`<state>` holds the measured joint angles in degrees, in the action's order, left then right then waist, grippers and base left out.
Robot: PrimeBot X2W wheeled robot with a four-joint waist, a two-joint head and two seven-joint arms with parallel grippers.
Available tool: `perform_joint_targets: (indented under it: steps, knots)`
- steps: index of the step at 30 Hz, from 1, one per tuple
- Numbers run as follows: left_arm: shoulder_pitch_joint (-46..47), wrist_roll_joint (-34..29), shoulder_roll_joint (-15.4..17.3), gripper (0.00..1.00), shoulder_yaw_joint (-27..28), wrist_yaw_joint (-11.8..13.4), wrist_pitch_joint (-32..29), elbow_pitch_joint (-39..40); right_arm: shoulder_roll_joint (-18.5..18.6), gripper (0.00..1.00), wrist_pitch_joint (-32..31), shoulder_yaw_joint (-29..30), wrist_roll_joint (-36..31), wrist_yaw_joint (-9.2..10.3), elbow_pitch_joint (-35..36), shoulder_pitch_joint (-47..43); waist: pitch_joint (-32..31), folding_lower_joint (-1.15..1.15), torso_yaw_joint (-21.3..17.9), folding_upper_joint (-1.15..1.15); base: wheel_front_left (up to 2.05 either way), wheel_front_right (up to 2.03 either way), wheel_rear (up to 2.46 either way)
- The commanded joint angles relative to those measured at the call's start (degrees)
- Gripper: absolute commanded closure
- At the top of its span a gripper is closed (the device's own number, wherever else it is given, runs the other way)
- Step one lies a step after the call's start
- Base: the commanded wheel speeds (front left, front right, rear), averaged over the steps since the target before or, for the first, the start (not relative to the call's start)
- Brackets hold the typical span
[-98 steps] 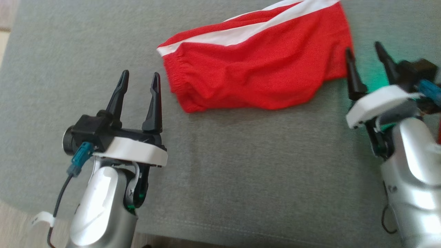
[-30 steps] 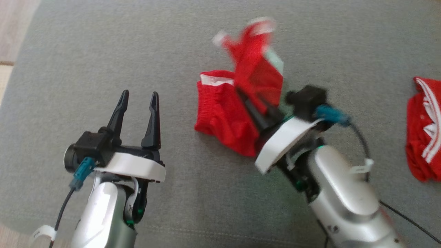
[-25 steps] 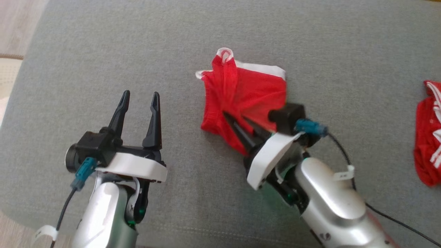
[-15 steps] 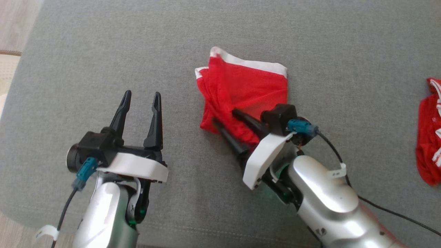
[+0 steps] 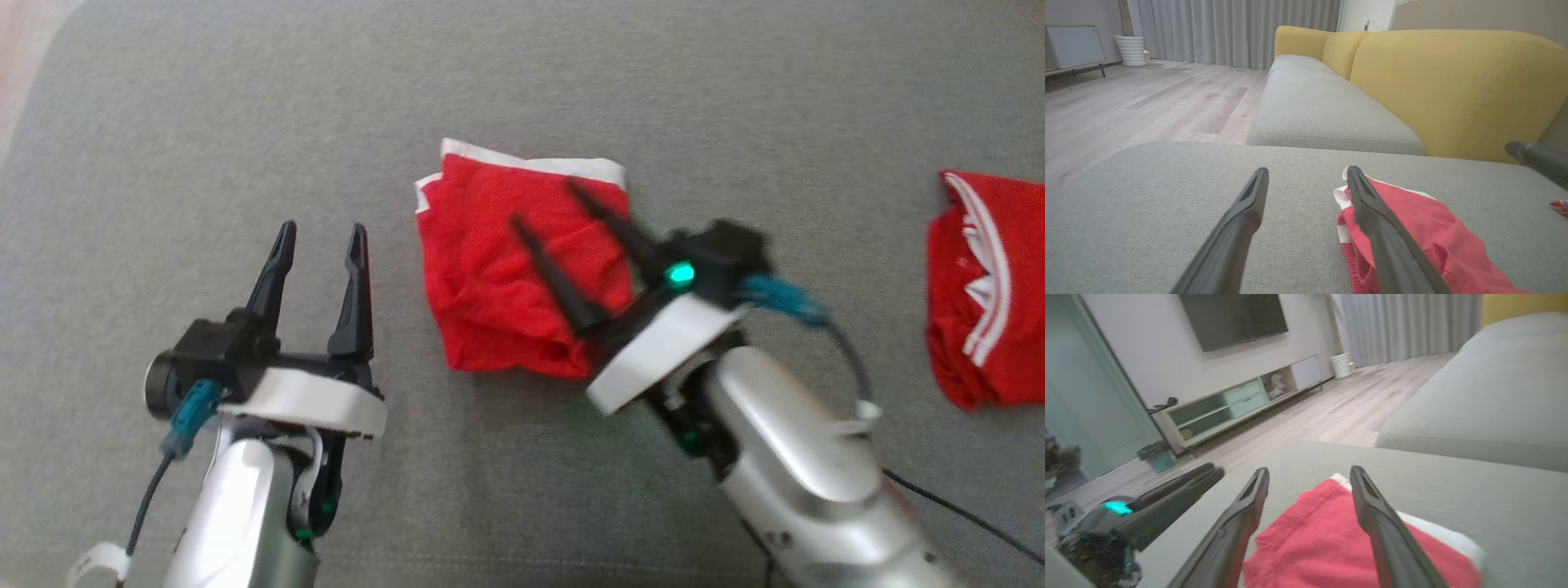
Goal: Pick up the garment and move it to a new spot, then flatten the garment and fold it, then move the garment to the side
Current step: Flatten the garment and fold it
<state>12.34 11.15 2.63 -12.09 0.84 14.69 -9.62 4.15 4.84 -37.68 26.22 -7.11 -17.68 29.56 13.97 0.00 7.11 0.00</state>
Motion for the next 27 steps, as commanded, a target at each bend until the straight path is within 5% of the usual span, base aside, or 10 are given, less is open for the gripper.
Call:
perform_joint_targets:
  steps: [1,13,27]
  knots:
    - [-0.2,-0.7,1.4,0.00,2.5,0.3,0.3,1.8,-1.3,0.00,1.1,4.3,-2.4,-0.37,3.6,-2.7,-1.1,0.00,-1.9,0.00,0.00,0.00,0.00]
    - [-3.0,-1.1,4.0,0.00,3.1,0.8,-0.3,2.5,-0.7,0.00,-1.7,31.1,-14.7,-0.37,15.0,-17.8,-4.3,0.00,-6.0,0.00,0.00,0.00,0.00]
    - [-9.5,-1.2,6.0,0.00,2.9,2.1,-2.1,5.5,-0.8,0.00,-6.8,36.3,-17.4,-0.37,23.6,-29.3,-9.6,0.00,-6.2,0.00,0.00,0.00,0.00]
